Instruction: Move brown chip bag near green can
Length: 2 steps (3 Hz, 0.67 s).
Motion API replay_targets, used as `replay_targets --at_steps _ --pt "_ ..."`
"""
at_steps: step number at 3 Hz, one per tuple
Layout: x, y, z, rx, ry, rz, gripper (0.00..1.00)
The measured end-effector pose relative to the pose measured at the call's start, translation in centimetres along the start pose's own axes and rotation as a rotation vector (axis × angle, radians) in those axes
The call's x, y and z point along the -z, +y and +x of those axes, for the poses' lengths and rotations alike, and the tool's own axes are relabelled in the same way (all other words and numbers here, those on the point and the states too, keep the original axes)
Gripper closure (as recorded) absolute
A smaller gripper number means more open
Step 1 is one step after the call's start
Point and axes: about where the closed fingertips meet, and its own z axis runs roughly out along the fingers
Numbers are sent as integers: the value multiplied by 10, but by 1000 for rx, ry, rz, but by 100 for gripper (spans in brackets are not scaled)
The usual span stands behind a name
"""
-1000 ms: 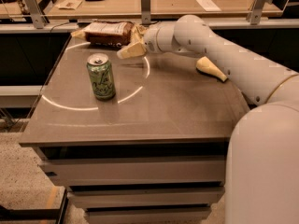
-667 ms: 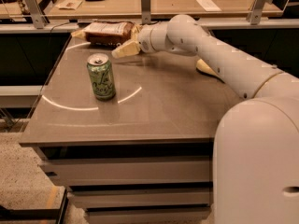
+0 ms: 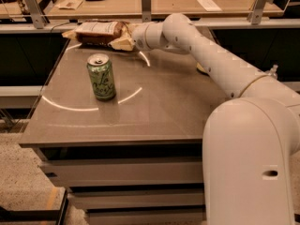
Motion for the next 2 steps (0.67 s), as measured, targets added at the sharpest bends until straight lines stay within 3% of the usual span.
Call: replay_targets --at_steps 2 --pt "-4 -3 -26 83 -90 -26 88"
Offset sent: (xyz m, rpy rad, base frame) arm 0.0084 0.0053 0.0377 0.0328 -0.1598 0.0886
